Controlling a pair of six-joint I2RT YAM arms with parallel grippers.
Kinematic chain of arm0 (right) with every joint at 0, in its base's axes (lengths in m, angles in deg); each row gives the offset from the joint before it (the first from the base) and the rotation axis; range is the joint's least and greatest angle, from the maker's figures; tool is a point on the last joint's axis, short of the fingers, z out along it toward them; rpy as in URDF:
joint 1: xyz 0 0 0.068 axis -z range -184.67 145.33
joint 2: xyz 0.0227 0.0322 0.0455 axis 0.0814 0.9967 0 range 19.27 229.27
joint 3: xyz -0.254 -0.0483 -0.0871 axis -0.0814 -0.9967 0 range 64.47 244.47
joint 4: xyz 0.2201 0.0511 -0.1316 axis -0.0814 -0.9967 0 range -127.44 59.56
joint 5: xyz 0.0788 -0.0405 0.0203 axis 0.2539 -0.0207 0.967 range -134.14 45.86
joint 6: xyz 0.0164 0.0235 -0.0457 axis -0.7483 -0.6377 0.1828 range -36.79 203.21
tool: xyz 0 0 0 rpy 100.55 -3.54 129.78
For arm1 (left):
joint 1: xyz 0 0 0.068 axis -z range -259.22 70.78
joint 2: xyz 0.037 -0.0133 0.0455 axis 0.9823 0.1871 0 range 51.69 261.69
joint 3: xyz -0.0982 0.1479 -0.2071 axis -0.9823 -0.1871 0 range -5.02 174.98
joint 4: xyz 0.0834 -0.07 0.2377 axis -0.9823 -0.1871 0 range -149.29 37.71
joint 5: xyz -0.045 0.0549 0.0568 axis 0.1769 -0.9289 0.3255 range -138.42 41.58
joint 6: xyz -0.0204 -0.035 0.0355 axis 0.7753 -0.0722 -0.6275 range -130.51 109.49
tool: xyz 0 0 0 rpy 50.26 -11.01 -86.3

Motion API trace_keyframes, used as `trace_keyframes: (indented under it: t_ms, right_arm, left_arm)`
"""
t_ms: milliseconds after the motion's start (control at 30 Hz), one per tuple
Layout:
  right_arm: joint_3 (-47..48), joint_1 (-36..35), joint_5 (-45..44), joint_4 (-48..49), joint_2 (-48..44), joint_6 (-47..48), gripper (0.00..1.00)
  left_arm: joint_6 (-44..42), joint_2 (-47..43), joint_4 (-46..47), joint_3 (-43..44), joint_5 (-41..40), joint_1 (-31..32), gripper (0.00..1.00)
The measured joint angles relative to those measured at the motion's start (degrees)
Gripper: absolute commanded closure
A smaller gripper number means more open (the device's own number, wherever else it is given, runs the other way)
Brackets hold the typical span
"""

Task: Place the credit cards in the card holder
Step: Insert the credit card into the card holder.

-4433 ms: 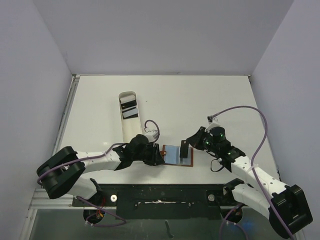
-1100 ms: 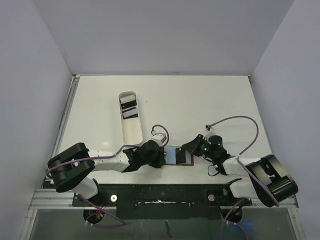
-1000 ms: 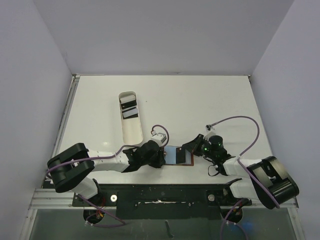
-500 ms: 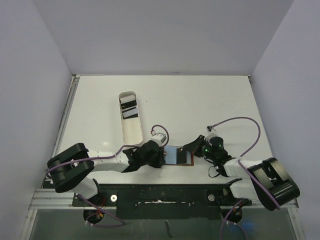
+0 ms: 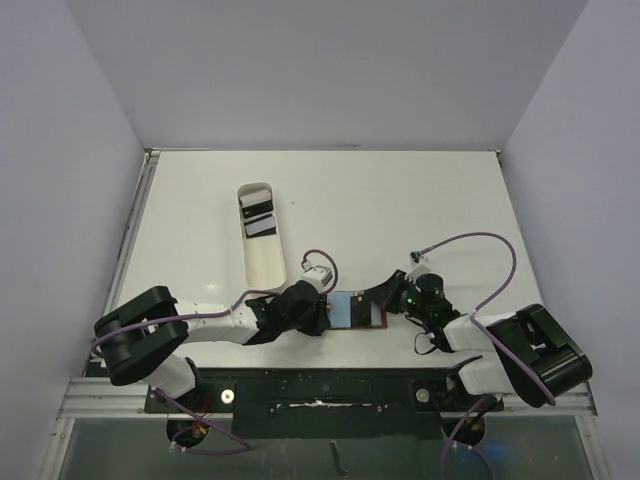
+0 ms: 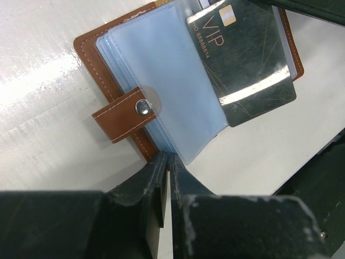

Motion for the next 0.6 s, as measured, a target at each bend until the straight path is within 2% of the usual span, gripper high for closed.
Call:
trace_keyframes:
  t_ms: [600]
  right_arm:
    - [0.0, -2.0, -1.5, 2.7, 1.6, 0.3, 1.0]
  left_arm:
    - [0.0, 0.0, 0.0, 0.0, -0.5, 0.4, 0.95]
